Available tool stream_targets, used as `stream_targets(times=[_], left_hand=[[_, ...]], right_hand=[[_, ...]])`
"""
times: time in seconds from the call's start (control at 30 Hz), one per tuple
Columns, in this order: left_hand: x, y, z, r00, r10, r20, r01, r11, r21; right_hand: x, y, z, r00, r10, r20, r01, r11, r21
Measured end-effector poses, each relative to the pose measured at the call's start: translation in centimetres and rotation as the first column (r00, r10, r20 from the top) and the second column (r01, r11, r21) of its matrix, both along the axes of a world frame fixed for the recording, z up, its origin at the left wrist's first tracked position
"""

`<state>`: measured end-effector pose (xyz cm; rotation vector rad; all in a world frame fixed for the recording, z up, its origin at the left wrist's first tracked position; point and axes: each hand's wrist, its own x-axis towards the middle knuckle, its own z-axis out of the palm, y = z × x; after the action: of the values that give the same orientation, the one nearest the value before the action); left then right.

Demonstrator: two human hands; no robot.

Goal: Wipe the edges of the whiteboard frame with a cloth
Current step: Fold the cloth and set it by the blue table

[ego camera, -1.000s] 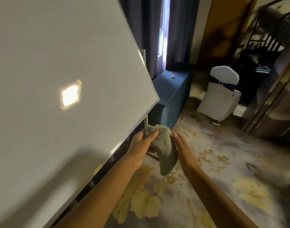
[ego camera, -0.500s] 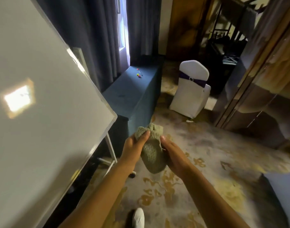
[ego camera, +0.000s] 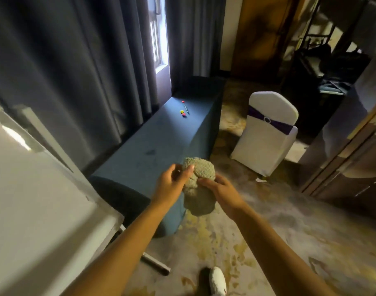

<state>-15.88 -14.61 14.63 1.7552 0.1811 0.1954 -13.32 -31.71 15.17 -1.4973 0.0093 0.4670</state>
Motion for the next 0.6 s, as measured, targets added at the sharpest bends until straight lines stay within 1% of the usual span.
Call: stream_targets(times=[0.07, 0.1, 0.13, 0.17, 0.2, 0.27, 0.3, 0.33, 0.4, 0.47, 0.53, 0.6], left_hand=[[3.8, 0.1, -0.7, 0.996, 0.088, -0.015, -0.089, 0.995, -0.040], [5.6, 0.1, -1.0, 0.994, 0.098, -0.037, -0.100, 0.993, -0.055], [7.8, 0.1, -1.3, 0.992, 0.101, -0.072, -0.106, 0.992, -0.071], [9.4, 0.0, -1.4, 0.989, 0.088, -0.119, -0.102, 0.987, -0.120], [10.3, -0.1, -1.4, 0.984, 0.076, -0.161, -0.106, 0.977, -0.186], [12.2, 0.1, -1.7, 0.976, 0.060, -0.207, -0.132, 0.927, -0.351], [13.2, 0.4, -1.9, 0.976, 0.057, -0.208, -0.139, 0.904, -0.404], [14.1, 0.8, -2.1, 0.976, 0.075, -0.206, -0.157, 0.895, -0.419], [15.7, 1.7, -2.5, 0.972, 0.120, -0.204, -0.195, 0.893, -0.405], [17.3, 2.6, -3.5, 0.967, 0.146, -0.207, -0.216, 0.904, -0.370], [19.1, 3.6, -4.6, 0.953, 0.180, -0.242, -0.248, 0.925, -0.287], [21.3, 5.2, -5.9, 0.932, 0.242, -0.270, -0.313, 0.912, -0.265]], right_hand=[[4.8, 0.2, -0.8, 0.996, -0.030, -0.081, 0.037, 0.995, 0.088], [6.9, 0.3, -0.9, 0.990, -0.032, -0.138, 0.049, 0.991, 0.122], [9.6, 0.5, -1.0, 0.982, -0.011, -0.191, 0.039, 0.989, 0.142], [11.8, 0.8, -0.8, 0.972, 0.027, -0.233, 0.009, 0.988, 0.153], [13.6, 1.1, -0.7, 0.967, 0.075, -0.243, -0.038, 0.987, 0.153], [17.3, 2.1, -0.7, 0.963, 0.180, -0.202, -0.167, 0.983, 0.080], [19.1, 2.8, -0.7, 0.959, 0.231, -0.163, -0.233, 0.972, 0.006], [20.9, 3.5, -1.0, 0.952, 0.283, -0.116, -0.290, 0.955, -0.055], [24.1, 4.9, -1.7, 0.935, 0.354, -0.035, -0.355, 0.922, -0.154], [27.1, 6.5, -2.6, 0.912, 0.406, 0.055, -0.381, 0.889, -0.255], [29.7, 8.2, -3.9, 0.899, 0.418, 0.130, -0.366, 0.880, -0.304], [32.5, 10.3, -5.6, 0.875, 0.458, 0.159, -0.395, 0.863, -0.314]])
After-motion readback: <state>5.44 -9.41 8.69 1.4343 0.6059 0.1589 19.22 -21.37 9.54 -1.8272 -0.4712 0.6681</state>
